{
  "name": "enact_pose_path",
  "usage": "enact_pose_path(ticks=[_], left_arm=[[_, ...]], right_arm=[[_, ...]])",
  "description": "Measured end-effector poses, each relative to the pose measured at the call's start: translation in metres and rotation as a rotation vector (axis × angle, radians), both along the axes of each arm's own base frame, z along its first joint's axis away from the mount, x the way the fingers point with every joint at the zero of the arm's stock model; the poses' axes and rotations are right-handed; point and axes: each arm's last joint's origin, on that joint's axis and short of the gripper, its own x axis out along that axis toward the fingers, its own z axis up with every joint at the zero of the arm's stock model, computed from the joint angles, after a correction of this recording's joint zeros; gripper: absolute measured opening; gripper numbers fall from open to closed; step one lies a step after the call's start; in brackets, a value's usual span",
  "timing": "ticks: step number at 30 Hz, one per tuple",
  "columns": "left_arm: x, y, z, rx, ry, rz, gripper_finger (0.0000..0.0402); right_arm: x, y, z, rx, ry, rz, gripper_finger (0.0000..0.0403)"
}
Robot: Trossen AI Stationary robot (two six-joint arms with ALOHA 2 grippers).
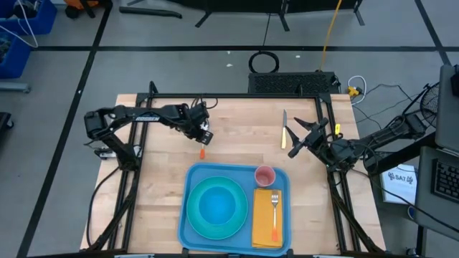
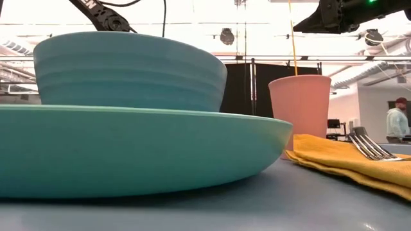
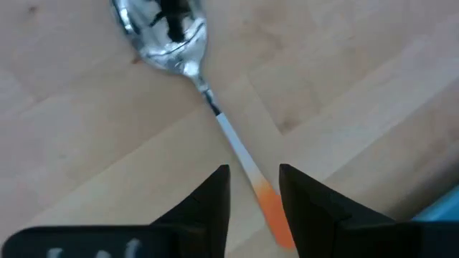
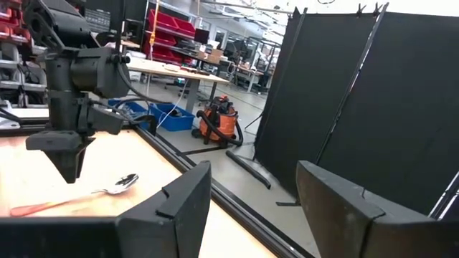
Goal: Set up tray
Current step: Put the orange spoon on the yellow napkin to the left of the orange fork
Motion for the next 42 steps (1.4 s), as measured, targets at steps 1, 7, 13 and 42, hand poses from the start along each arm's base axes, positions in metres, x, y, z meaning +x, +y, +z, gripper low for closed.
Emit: enact_pose_path(ticks=[1, 7, 13, 42], left_arm=[[0.0, 0.0, 0.0, -0.002, 0.001, 0.006, 0.0132], [-0.003, 0.008, -0.001, -0.016, 0.004, 0.089, 0.0163], [-0.001, 0.014, -0.016, -0.058, 0.042, 0.146, 0.0165], [0.042, 0.022, -0.034, -0.033, 0.202, 0.122, 0.0089]], right_arm=[[0.0, 0.0, 0.0, 0.0, 0.0, 0.0, 0.0196], [0.0, 0.0, 0.0, 0.0, 0.0, 0.0, 0.0196], [0.0, 0.0, 0.0, 0.003, -0.004, 0.001, 0.0196], [0.0, 0.0, -0.001, 0.022, -0.02, 0.004, 0.0196]])
